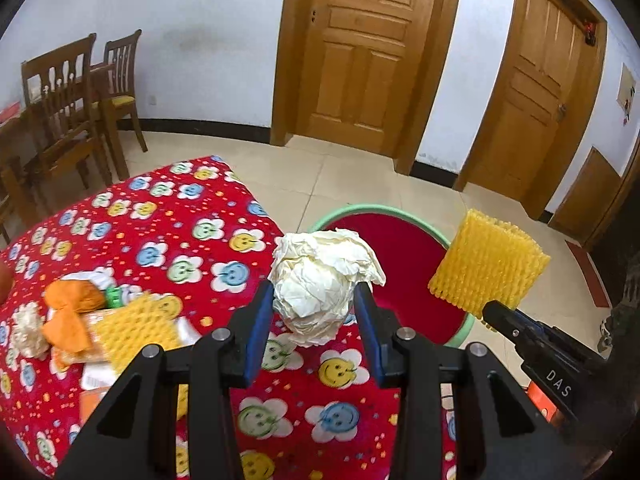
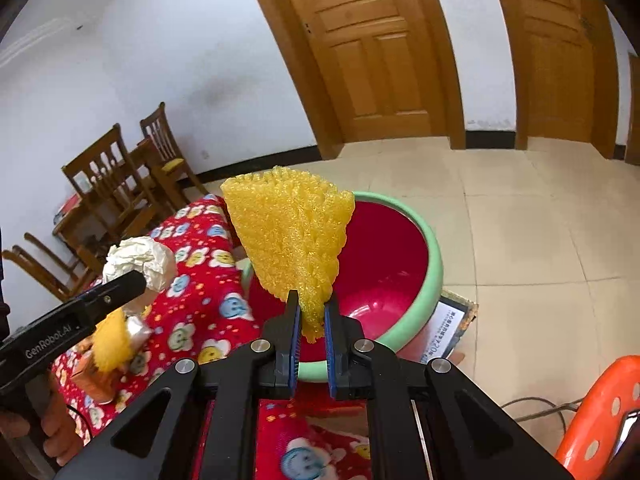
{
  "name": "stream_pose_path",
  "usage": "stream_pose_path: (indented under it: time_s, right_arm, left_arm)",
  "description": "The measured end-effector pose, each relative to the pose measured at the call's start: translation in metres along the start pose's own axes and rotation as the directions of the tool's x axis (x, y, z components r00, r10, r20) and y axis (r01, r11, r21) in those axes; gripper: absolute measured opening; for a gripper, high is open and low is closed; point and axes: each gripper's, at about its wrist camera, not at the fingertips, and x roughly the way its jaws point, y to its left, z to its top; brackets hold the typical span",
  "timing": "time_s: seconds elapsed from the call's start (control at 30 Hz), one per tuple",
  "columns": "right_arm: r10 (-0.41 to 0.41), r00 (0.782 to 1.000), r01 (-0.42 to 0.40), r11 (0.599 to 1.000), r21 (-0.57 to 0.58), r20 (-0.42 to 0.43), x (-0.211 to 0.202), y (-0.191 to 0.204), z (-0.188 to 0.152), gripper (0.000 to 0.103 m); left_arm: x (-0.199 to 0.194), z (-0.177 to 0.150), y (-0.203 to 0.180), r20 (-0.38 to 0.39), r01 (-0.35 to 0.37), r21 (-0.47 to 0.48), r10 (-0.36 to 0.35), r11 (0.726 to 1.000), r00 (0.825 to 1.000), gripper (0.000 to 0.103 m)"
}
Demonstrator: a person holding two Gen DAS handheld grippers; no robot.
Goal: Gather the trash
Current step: 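Open the left tool to drop the tissue while the right tool drops the foam net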
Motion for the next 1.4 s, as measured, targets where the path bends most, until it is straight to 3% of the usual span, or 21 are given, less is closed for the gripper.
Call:
stream_pose_path:
  time_s: [0.73,0.9,1.27,1.33,1.4]
  right_arm:
    - [-0.04,0.997,0.044,0.998,0.049,-0.065,0.035,-0.031,0.003,0.011]
    - [-0.048,0.997,0.051,0.997,0.049,-0.062,0.035,-0.032,0.004,0.013]
    - [-0.048,0.997,0.05,0.998,0.041,-0.06,0.036,-0.028,0.005,0.015]
    - [-0.043,0.997,0.046,0.998,0.039,-0.06,0.035,-0.027,0.006,0.019]
    - [-0.039,0.998,0.042,0.998,0.043,-0.056,0.035,-0.026,0.006,0.033]
  left_arm:
    - [0.081,0.001,-0.033,-0.093,0.022,0.067,-0.016,0.997,0.996,0.041]
    - [0.076,0.002,-0.032,-0.076,0.01,0.043,-0.007,0.999,0.997,0.073]
    - [0.06,-0.002,-0.015,-0.079,-0.033,0.0,0.033,0.999,0.996,0.074]
    - [0.055,-0.004,-0.012,-0.075,-0.039,-0.005,0.039,0.999,0.996,0.075]
    - [0.051,-0.005,-0.01,-0.069,-0.049,-0.01,0.049,0.999,0.996,0.076]
